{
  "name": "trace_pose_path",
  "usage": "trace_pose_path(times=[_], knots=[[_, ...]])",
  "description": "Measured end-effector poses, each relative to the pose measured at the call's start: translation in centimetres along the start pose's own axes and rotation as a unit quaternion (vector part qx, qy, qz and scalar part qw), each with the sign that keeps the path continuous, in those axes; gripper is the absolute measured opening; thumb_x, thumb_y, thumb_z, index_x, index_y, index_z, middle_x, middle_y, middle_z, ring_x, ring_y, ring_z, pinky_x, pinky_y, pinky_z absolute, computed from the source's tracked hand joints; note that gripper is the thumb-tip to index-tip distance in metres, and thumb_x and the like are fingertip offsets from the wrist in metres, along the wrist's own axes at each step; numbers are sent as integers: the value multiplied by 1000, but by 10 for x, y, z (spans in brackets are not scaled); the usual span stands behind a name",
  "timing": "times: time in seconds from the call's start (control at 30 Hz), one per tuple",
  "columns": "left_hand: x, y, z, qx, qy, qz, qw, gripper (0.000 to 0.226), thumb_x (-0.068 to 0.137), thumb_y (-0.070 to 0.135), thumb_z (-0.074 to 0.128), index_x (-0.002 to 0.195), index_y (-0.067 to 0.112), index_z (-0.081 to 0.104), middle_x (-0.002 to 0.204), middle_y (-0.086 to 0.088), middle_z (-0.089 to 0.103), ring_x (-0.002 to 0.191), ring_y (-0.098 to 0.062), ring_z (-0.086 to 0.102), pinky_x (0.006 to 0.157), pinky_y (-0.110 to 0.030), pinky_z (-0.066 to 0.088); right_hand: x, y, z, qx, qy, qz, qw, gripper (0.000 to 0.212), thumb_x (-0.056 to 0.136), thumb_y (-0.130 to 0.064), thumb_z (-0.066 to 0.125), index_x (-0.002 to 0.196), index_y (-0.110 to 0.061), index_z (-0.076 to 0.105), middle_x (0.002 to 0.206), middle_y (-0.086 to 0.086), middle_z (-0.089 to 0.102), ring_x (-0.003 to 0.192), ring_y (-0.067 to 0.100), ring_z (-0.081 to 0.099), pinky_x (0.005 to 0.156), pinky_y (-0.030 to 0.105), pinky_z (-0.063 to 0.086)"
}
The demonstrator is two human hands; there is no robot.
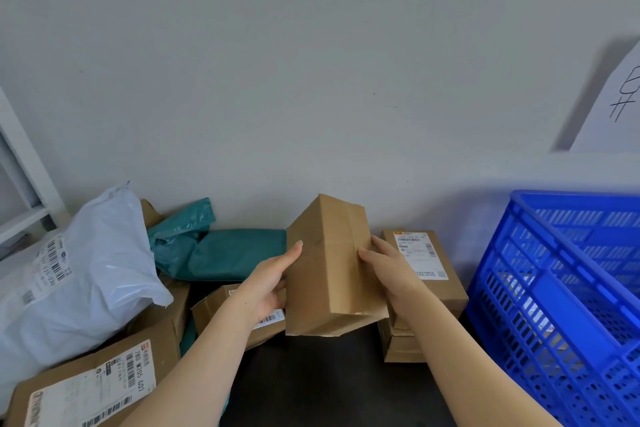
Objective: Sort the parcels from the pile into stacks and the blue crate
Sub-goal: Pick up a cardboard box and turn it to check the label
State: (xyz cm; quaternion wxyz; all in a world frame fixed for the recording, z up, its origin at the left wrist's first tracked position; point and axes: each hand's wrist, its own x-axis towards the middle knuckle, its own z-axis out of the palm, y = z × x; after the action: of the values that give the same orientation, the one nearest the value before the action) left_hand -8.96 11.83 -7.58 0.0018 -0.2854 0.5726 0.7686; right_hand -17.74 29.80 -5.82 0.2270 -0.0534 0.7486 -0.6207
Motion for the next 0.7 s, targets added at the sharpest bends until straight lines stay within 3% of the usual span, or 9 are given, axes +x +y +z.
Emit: trace_pose_path(times=[0.1, 0.17, 0.23, 0.33, 0.5, 0.7], knots=[[3, 0, 0, -5, 25, 13, 1000, 45, 85, 36, 69, 123, 13, 59, 126, -4, 58, 122, -24, 49, 104, -48, 41, 2, -2, 0, -21, -7, 13, 1000, 61, 93, -39, 57, 147, -23, 37, 140, -3, 48, 122, 18, 48, 110, 41, 34], [4, -1, 0, -2, 33, 22, 999, 43, 88, 31, 68, 125, 12, 58, 125, -4, 59, 123, -23, 49, 105, -47, 41, 0, -5, 1, -34, -15, 32, 999, 77, 85, -55, 61, 147, -18, 36, 144, -2, 44, 129, 21, 43, 108, 39, 33], [3, 0, 1, 4, 35, 31, 999, 33, 90, 26, 66, 120, 15, 61, 123, -4, 62, 118, -22, 53, 100, -44, 43, -3, -8, 4, -43, -15, 47, 998, 92, 76, -65, 64, 147, -16, 33, 144, 1, 43, 129, 23, 42, 105, 39, 35], [1, 1, 5, 21, 39, 52, 998, 23, 94, 18, 61, 116, 18, 63, 114, 0, 64, 103, -15, 57, 88, -38, 44, -6, -9, 7, -63, -7, 48, 997, 100, 72, -64, 68, 147, -13, 27, 141, 3, 44, 125, 23, 45, 100, 37, 40], [-2, 3, 6, 32, 37, 78, 996, 32, 94, 13, 59, 126, 17, 60, 117, 0, 63, 104, -14, 56, 86, -38, 43, -7, -8, 7, -42, 7, 48, 998, 77, 77, -49, 72, 136, -14, 37, 124, 2, 50, 108, 21, 48, 83, 35, 39], [-9, 6, 4, 30, 28, 71, 997, 49, 87, 25, 69, 132, 19, 51, 116, -1, 62, 99, -15, 59, 68, -30, 47, -10, -5, 5, 10, 8, 48, 999, 43, 81, -36, 66, 116, -15, 54, 106, 3, 58, 89, 17, 53, 70, 31, 42]])
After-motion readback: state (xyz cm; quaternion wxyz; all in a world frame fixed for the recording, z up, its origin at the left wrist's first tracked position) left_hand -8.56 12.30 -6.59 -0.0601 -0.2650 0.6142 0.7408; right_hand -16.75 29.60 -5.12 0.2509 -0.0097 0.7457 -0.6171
